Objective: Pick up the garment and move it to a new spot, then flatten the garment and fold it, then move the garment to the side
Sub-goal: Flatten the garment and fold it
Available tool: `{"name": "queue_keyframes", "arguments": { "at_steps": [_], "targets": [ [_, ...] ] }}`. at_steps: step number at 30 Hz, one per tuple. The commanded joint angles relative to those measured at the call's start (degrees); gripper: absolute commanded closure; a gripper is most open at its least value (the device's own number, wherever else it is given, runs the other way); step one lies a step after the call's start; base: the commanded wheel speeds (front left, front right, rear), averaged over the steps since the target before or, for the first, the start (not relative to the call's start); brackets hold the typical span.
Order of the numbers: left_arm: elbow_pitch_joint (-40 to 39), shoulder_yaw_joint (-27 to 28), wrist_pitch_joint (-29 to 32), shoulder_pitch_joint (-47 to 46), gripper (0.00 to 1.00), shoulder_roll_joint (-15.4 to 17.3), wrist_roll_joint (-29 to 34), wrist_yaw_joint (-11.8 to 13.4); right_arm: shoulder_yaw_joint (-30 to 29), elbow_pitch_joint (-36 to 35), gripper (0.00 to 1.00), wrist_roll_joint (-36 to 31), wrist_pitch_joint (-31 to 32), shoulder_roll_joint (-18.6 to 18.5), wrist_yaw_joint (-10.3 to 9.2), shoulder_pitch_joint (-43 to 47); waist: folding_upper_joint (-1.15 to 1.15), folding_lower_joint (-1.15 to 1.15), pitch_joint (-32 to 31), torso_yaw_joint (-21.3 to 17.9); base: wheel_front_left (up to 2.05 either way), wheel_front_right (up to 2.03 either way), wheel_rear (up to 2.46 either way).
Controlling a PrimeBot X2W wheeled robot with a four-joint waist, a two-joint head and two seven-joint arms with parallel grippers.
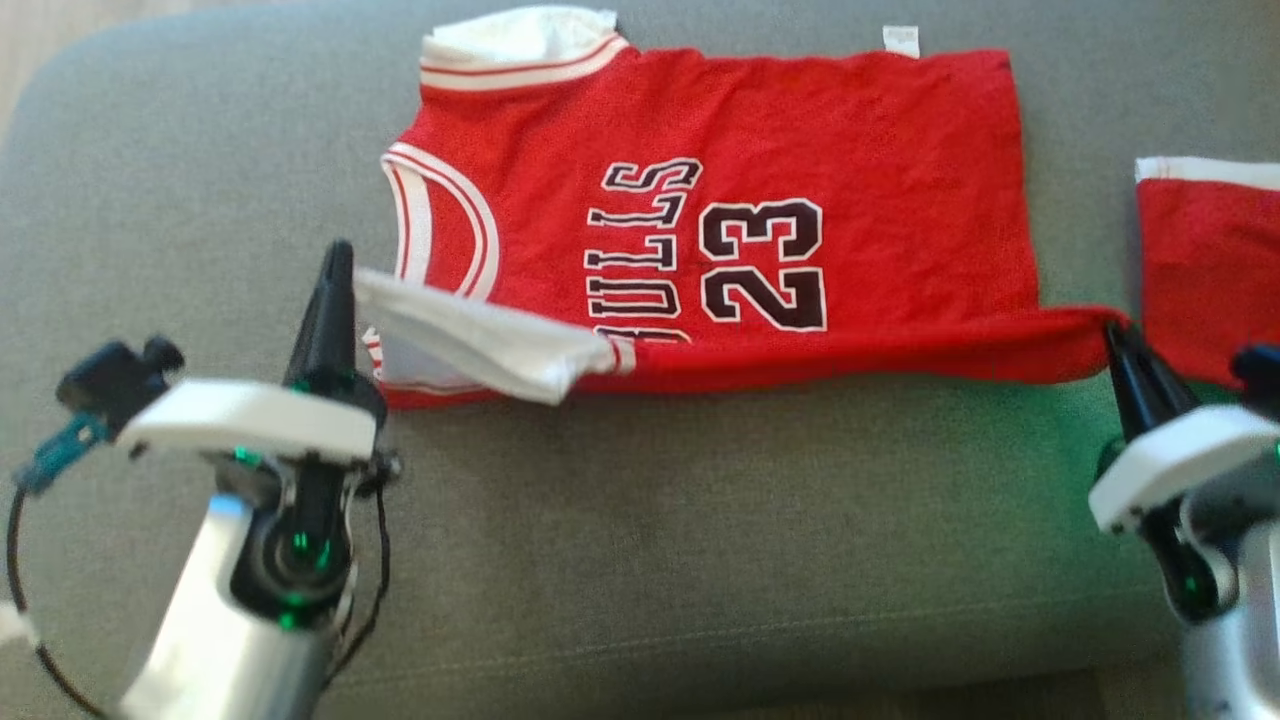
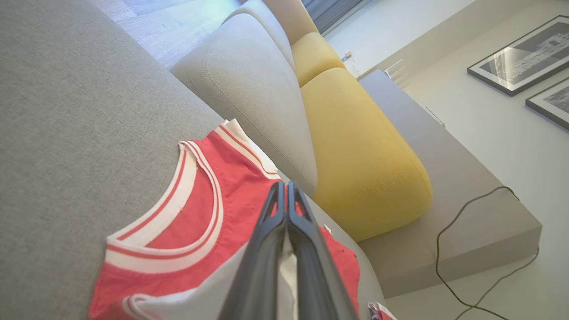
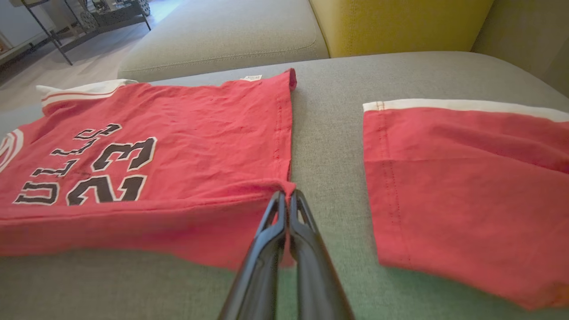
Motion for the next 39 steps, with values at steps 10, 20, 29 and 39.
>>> {"name": "queue_keyframes", "arguments": {
  "at_steps": [10, 20, 29, 39],
  "targets": [
    [11.36, 1.98, -3.50, -17.39, 1.00, -0.06, 3.86, -4.50, 5.76, 10.88, 1.00, -0.52, -5.50, -3.56, -0.02, -15.73, 0.00, 0.00, 8.21, -1.13, 0.00, 0.00, 0.00],
    [19.69, 1.17, -5.42, -21.86, 0.00, -0.70, 7.23, -6.82, 8.24, 17.71, 0.00, -2.66, -11.46, -4.04, -0.02, -21.83, 0.00, 0.00, 10.05, -1.69, 0.00, 0.00, 0.00],
    [15.98, -1.43, -6.67, -13.64, 0.00, 1.49, 18.52, -4.29, 8.68, 15.59, 0.00, -2.12, -15.18, -1.06, -0.02, -16.68, 0.00, 0.00, 6.03, -2.74, 0.00, 0.00, 0.00],
    [12.15, -3.21, -5.36, -1.33, 0.00, 1.74, 25.24, 3.47, 8.16, 9.67, 0.00, -1.17, -14.05, 1.31, -0.02, -10.36, 0.00, 0.00, 4.04, -3.14, 0.00, 0.00, 0.00]
  ]
}}
